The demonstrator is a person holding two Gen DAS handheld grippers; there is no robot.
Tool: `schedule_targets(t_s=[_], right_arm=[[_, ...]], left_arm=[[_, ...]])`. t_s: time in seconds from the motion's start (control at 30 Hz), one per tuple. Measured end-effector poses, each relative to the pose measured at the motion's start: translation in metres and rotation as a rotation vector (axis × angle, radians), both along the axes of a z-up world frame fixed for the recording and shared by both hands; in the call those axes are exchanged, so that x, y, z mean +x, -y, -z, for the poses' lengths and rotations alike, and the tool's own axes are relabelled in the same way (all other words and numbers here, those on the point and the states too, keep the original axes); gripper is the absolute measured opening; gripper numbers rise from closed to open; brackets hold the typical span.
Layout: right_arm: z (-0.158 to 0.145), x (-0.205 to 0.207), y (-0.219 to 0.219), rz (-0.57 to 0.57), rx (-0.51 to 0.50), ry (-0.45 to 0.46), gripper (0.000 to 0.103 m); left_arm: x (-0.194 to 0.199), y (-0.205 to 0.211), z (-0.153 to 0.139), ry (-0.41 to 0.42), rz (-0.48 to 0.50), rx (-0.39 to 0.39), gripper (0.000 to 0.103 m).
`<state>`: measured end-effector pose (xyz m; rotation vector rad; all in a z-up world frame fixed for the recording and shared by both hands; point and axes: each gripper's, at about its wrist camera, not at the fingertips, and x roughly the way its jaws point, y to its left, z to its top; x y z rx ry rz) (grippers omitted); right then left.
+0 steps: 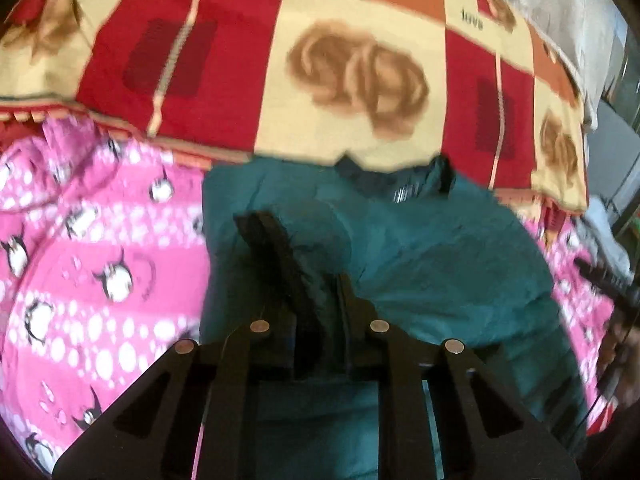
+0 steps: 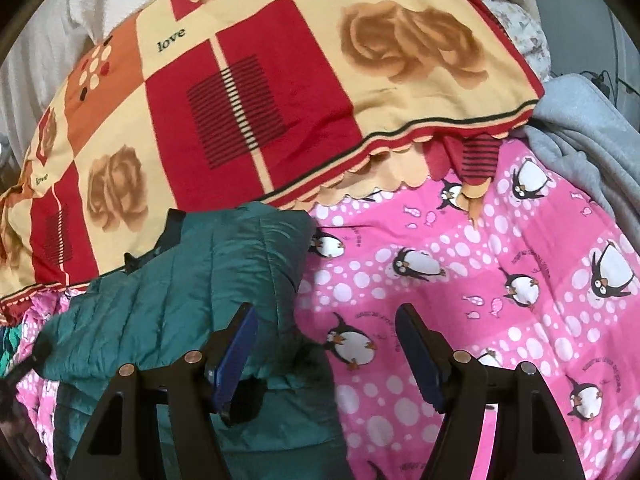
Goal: Fold large clothes
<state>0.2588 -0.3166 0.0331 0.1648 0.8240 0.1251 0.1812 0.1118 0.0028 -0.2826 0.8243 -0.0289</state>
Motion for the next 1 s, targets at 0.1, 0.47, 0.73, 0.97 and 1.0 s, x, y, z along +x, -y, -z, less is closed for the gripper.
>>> schedule_targets(t_s=[0.1,0.47,0.73,0.97,1.0], right_arm=[[-0.001,0.003,-0.015,-0.017,-0.043,0.017,0.069],[0.01,0.038,-0.095,-0.233,-0.109,0.074,0.056],[0.072,0.066,-0.097,-0.315,-0.08,-0.136,0.057],[0.03,0.073,-0.108,-0.251,-0.105,0.011,0.056],[0.026,0.077,-0.114,-0.255,-0.108,0.041,0.058]], left_arm=[[-0.002,-0.001,0.005,-0.018,-0.007,0.008,0.022],[0.027,0.033,-0.026,0.174,-0.065,0.142,0.08],[0.059,0.016,0.04,-0.08,-0.115,0.1,0.083],[0.055,0.023,0.035,-0.076,-0.127,0.139,0.084],[0.055,0.024,0.035,-0.078,-0.128,0.144,0.084]])
